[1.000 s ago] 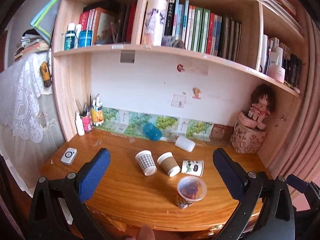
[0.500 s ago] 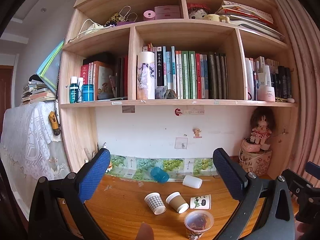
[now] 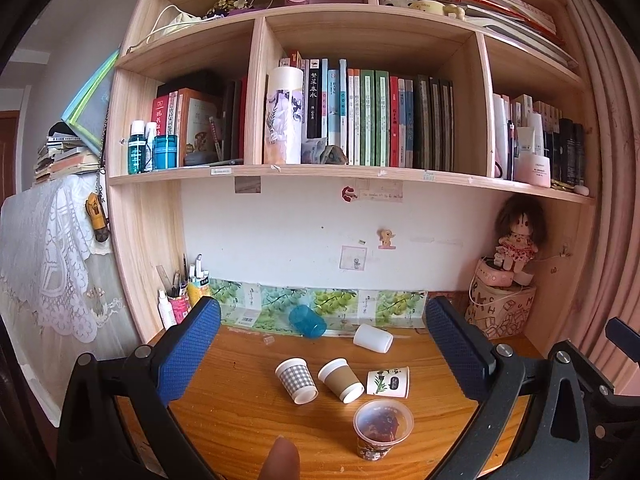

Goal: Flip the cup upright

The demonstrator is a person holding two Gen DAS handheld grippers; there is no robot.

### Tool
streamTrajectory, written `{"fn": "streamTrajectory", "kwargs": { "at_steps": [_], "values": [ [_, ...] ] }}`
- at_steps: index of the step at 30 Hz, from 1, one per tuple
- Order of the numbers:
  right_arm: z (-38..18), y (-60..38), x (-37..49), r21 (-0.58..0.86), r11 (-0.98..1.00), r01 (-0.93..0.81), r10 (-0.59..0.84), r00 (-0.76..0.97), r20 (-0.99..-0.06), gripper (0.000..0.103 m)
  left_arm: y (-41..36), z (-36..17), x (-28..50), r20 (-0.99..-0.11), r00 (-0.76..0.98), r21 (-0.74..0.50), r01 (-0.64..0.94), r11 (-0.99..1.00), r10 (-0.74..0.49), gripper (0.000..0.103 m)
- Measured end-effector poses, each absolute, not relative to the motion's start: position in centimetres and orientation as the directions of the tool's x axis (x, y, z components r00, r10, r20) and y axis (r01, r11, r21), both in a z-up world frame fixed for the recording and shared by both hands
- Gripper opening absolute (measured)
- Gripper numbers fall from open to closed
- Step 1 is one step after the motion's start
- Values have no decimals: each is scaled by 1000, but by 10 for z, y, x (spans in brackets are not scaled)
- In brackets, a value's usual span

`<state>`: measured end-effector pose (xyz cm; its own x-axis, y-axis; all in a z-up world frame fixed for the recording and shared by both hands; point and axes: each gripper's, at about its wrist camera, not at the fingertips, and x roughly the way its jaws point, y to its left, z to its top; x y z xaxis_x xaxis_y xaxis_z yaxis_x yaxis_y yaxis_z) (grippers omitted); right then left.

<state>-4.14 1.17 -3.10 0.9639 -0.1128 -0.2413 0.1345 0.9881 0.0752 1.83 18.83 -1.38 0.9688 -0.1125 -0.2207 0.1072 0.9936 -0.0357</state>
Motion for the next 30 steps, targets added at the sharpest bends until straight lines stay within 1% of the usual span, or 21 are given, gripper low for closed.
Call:
{"fn": "streamTrajectory", "kwargs": {
  "at_steps": [5,25,30],
  "values": [
    [-31,11,-42,76,988,135,-113,964,-241,103,187,-15,21,-254,960,-40,108,993,-115,103],
    [-38,11,-34,102,989,111,-77,954,-288,103,190,-17,20,-252,961,-45,102,994,-111,103],
    [-39,9,-32,118,988,105,-66,953,-296,103,188,-16,23,-273,954,-48,111,993,-121,103]
  ]
}}
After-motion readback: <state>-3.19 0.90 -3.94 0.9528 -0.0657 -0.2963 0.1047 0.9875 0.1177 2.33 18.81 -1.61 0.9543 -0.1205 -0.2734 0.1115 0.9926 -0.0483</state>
